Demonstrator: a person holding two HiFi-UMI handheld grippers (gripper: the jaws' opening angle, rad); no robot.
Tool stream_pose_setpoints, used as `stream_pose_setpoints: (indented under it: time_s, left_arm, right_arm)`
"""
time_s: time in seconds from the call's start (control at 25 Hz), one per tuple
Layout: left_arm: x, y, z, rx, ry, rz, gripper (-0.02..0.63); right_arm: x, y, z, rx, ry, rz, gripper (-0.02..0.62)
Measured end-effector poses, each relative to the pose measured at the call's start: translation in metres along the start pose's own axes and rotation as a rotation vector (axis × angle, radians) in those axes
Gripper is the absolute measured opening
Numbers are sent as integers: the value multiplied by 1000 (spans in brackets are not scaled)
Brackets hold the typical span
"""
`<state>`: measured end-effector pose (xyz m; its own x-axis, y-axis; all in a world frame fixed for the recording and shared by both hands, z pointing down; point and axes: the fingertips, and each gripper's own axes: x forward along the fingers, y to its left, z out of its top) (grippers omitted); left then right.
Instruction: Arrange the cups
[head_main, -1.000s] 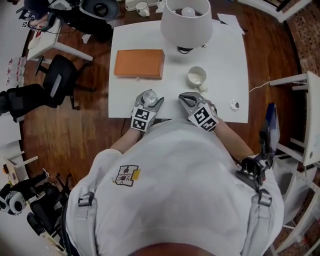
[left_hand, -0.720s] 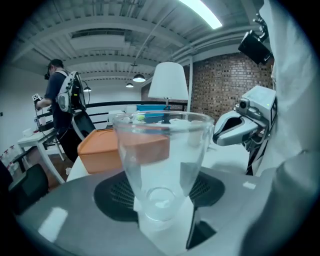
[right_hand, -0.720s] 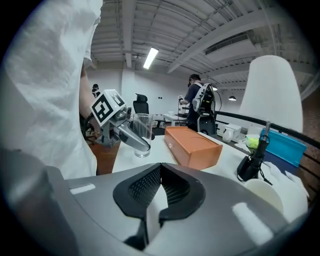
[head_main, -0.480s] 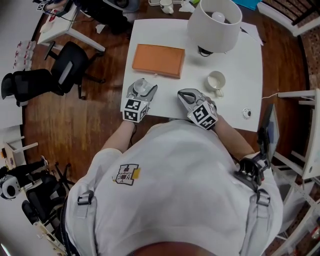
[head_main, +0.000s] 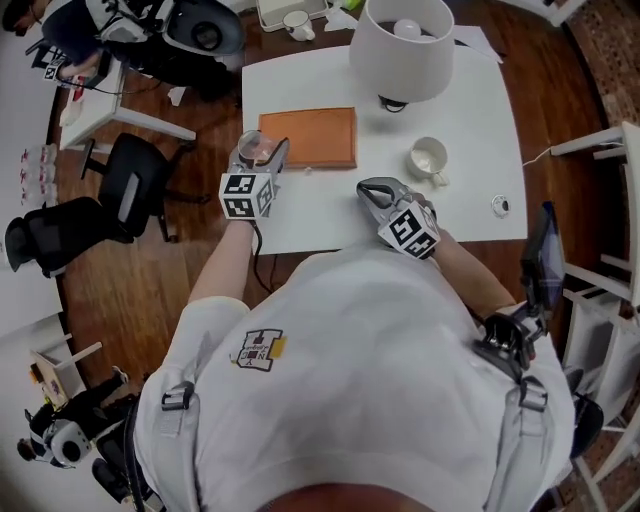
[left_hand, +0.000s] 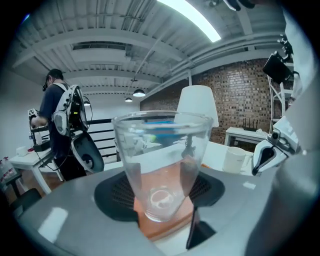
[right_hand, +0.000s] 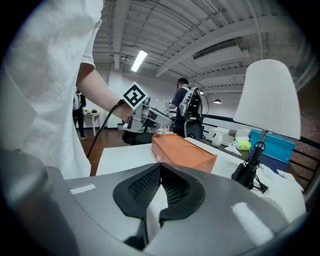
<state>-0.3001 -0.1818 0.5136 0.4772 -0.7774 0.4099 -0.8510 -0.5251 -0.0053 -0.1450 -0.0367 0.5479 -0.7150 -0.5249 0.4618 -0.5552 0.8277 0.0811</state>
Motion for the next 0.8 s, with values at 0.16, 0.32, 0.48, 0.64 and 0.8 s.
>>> stream_pose_setpoints:
  time_s: [0.16,0.32,0.48,0.64,0.8]
  left_arm:
    - [33,6,13,32,2,-51,270]
    - [53,9,12,29,30,-72,270]
    - [70,11,1,31,77,-85,270]
    - [77,14,-14,18,108,-82,270]
    - [80,12,-14,25,105,-94,270]
  right_arm:
    - [-7,-13,-2,33,3,-80,2]
    - [-15,-16,-6,59,21,-119,2]
    - [-20,-21,-10,95,27,-150,2]
    - [-20,-24,-15,111,33,-159,2]
    - [-18,-24,-18,126,36,-157,2]
